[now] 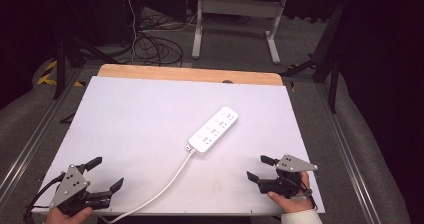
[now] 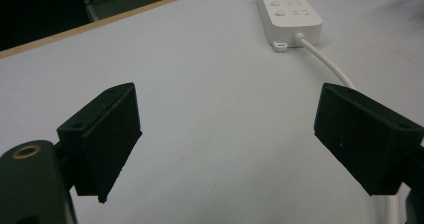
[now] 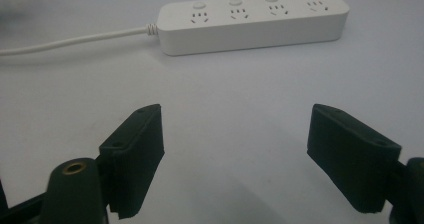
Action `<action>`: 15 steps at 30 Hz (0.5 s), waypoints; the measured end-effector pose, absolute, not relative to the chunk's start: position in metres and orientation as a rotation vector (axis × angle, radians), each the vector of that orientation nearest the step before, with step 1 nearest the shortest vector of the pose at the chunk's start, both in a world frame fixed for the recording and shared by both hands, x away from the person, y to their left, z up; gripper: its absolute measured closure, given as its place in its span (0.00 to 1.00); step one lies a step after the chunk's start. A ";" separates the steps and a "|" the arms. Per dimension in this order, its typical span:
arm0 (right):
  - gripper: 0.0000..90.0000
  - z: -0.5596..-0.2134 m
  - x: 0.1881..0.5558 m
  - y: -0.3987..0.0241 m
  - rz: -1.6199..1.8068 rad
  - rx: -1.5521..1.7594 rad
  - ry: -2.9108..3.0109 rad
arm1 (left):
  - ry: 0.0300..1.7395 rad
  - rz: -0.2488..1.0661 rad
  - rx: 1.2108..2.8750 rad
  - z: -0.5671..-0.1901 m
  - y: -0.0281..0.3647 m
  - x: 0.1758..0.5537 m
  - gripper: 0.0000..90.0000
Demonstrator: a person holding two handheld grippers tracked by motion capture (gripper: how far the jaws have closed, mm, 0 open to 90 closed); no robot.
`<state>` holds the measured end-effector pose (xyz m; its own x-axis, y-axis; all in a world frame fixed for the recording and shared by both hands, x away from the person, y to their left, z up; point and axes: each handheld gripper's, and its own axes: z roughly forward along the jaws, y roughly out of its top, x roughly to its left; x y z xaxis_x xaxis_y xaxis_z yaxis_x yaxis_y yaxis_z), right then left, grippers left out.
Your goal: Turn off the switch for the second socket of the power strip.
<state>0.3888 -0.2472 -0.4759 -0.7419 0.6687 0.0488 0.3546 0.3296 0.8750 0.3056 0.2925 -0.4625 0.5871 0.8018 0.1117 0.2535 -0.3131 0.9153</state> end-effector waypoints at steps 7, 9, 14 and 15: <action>0.27 -0.489 0.382 -0.245 1.352 0.938 2.301 | 0.856 0.721 1.850 -0.463 0.293 0.306 0.13; 0.27 -0.490 0.381 -0.244 1.339 0.940 2.306 | 0.857 0.724 1.849 -0.462 0.293 0.305 0.13; 0.28 -0.493 0.383 -0.243 1.318 0.940 2.296 | 0.856 0.732 1.844 -0.463 0.292 0.305 0.13; 0.28 -0.494 0.385 -0.244 1.306 0.933 2.294 | 0.853 0.732 1.846 -0.463 0.292 0.305 0.13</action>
<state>0.3850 -0.2440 -0.4942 -0.7262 0.6869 0.0272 0.3739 0.3615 0.8541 0.3047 0.2922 -0.4626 0.5787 0.8063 0.1227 0.2431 -0.3141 0.9177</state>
